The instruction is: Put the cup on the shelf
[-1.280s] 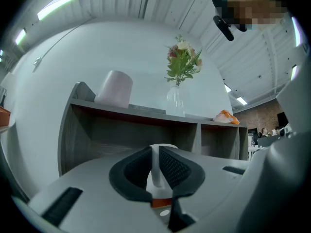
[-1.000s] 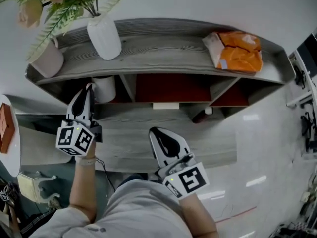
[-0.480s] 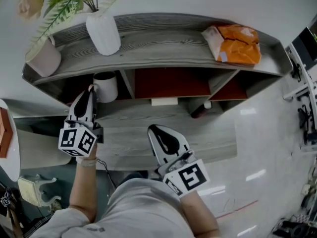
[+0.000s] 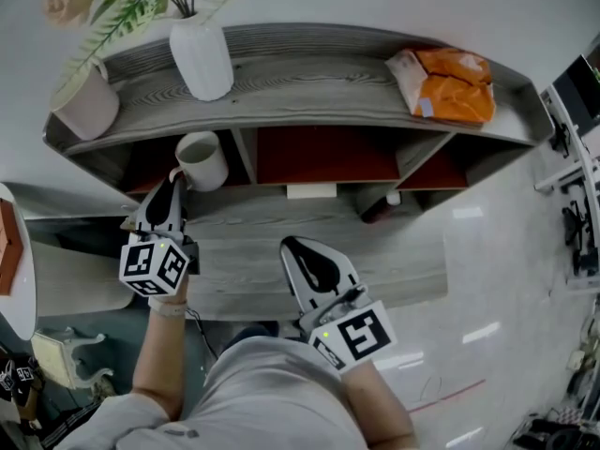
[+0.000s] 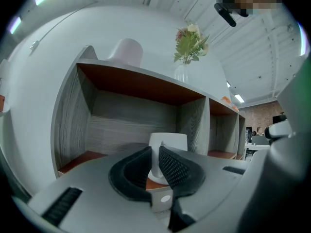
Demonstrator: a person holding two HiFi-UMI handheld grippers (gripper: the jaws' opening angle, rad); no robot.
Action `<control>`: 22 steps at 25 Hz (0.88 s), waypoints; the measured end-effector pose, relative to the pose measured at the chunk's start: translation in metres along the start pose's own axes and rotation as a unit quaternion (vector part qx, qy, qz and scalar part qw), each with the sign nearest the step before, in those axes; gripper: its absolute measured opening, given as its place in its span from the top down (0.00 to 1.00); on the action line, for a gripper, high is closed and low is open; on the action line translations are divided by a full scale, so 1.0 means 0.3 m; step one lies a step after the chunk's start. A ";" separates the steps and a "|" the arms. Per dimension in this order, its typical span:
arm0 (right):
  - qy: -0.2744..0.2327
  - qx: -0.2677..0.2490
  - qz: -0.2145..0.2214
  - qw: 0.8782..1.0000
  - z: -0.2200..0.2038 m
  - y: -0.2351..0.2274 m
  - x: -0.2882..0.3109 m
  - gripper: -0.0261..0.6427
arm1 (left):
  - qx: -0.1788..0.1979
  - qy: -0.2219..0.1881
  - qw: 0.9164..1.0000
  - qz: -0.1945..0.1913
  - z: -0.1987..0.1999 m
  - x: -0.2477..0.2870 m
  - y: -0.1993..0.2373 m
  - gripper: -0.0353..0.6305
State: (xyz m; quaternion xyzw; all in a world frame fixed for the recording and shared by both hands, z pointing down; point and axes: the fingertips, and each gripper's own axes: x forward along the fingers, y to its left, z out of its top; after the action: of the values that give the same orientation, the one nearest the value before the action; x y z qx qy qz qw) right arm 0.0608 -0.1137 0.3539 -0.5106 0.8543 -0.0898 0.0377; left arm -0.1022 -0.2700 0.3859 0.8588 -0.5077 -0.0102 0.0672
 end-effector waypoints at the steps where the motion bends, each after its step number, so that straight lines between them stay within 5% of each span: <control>1: -0.002 0.002 -0.003 1.000 0.003 -0.002 -0.001 0.93 | 0.001 0.001 1.000 0.002 -0.003 0.010 0.004 0.86; 22: 0.000 0.001 -0.034 0.999 -0.007 -0.081 -0.031 0.93 | 0.010 0.021 1.000 0.011 -0.037 0.201 0.028 0.86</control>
State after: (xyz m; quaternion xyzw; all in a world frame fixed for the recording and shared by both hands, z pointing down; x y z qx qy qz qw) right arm 0.0860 -0.1165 0.3604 -0.5398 0.8361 -0.0914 0.0352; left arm -0.0793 -0.3254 0.4010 0.8541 -0.5153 0.0135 0.0693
